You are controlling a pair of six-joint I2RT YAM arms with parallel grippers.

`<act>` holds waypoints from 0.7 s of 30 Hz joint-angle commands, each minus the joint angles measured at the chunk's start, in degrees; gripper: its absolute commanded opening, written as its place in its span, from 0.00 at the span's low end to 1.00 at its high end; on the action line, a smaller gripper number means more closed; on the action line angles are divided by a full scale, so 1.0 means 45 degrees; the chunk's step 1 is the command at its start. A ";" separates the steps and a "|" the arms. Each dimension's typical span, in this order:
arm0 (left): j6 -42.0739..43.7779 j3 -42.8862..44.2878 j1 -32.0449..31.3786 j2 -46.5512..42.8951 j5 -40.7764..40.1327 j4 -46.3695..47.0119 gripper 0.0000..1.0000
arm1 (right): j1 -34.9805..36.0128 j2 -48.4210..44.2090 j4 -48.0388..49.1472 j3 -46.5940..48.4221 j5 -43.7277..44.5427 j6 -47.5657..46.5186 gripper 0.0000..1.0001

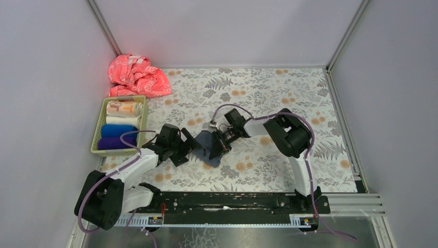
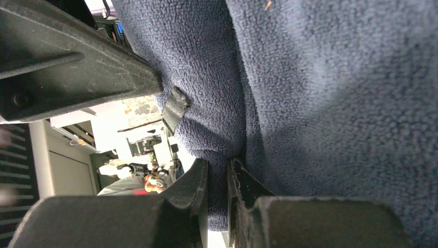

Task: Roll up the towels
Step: Roll the towel at the center of the board.

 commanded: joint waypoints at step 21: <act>0.0350 0.0315 0.0056 0.2525 -0.1043 0.0924 0.25 | 0.0164 -0.1609 -0.4068 0.0816 0.4376 -0.3121 0.31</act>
